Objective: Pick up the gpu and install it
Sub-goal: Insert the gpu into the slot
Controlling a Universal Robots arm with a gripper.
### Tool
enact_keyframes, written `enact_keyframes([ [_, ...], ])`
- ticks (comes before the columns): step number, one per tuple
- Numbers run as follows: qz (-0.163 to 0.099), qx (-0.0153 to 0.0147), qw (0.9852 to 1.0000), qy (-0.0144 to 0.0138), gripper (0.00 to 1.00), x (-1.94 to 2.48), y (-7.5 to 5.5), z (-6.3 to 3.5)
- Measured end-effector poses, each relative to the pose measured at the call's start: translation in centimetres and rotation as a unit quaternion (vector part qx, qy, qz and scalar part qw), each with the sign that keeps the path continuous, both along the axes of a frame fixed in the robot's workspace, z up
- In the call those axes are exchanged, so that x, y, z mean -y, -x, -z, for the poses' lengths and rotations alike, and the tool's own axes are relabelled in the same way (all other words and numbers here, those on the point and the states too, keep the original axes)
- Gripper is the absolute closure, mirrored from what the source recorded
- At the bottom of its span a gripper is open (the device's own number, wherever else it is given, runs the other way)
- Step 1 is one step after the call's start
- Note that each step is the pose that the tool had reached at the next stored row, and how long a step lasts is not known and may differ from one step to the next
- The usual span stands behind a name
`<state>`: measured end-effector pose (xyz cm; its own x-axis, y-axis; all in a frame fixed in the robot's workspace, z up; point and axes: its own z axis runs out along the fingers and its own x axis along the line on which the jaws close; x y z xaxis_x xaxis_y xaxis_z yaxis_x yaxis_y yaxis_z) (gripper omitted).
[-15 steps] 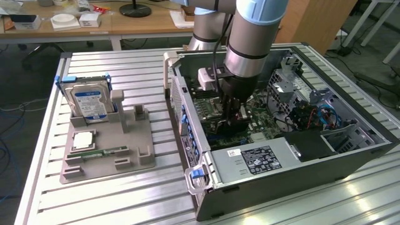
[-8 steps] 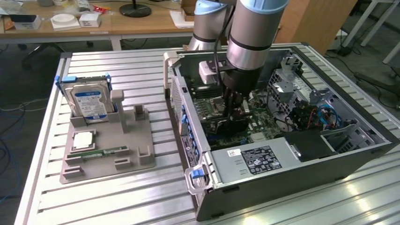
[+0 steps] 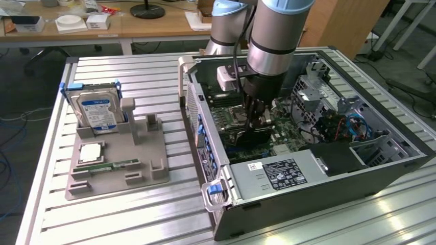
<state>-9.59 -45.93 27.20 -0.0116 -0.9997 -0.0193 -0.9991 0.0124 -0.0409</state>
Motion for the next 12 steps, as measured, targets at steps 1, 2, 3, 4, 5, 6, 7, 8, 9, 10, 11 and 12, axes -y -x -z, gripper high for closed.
enact_keyframes([
  [1,0.0,0.0,1.0,0.0,0.9,0.0,0.0,0.0],
  [2,0.0,0.0,1.0,0.0,0.9,0.0,0.0,0.0],
  [3,0.0,0.0,1.0,0.0,0.9,0.0,0.0,0.0],
  [4,0.0,0.0,1.0,0.0,0.9,0.0,0.0,0.0],
  [5,0.0,0.0,1.0,0.0,0.9,0.0,0.0,0.0],
  [6,0.0,0.0,1.0,0.0,0.9,0.0,0.0,0.0],
  [7,0.0,0.0,1.0,0.0,0.9,0.0,0.0,0.0],
  [8,0.0,0.0,1.0,0.0,0.9,0.0,0.0,0.0],
  [9,0.0,0.0,1.0,0.0,0.9,0.0,0.0,0.0],
  [10,0.0,0.0,1.0,0.0,0.9,0.0,0.0,0.0],
  [11,0.0,0.0,1.0,-0.0001,0.9,0.0,0.0,0.0],
  [12,0.0,0.0,1.0,0.0,0.9,0.0,0.0,0.0],
])
